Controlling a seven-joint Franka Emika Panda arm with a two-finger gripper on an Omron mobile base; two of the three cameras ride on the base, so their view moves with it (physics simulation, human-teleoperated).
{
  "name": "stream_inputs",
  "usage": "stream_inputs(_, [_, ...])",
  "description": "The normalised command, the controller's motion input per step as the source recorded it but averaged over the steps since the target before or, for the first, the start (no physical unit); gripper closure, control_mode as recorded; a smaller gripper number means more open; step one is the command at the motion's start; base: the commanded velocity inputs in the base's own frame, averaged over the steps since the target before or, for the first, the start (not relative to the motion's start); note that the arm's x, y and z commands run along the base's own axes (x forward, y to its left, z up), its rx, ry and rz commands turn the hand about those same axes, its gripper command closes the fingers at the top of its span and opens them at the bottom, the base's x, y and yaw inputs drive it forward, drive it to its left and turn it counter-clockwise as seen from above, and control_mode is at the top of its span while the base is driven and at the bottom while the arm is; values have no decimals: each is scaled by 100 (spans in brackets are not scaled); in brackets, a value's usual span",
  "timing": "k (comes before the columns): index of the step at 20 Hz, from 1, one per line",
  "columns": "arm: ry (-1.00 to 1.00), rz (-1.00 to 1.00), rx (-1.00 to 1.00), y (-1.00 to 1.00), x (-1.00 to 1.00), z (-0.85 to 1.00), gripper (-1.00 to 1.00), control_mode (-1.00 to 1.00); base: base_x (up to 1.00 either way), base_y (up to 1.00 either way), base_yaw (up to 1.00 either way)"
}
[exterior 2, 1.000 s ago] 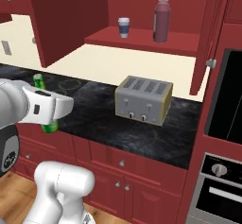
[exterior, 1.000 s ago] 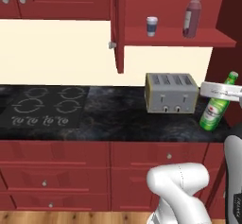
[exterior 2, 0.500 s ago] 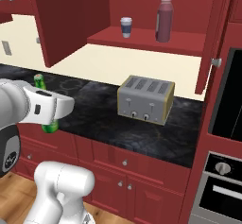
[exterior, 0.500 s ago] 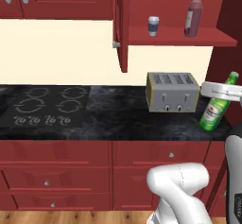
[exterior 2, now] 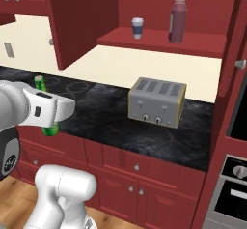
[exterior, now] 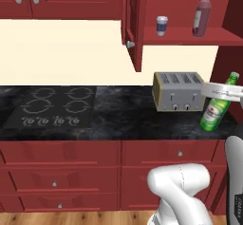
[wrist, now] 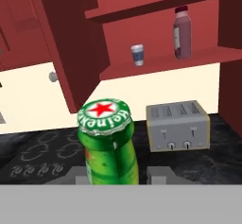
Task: Sort all alcoholic drinks to one cabinet, and non-alcoholic drinks to the other.
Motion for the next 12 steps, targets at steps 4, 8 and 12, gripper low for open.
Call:
stream_inputs(4, [0, 0, 0, 0, 0, 0, 100, 100, -24, 40, -6])
stream_inputs(8, [0, 0, 0, 0, 0, 0, 100, 100, -25, 42, -5])
stream_inputs(12, [0, 0, 0, 0, 0, 0, 100, 100, -26, 43, -5])
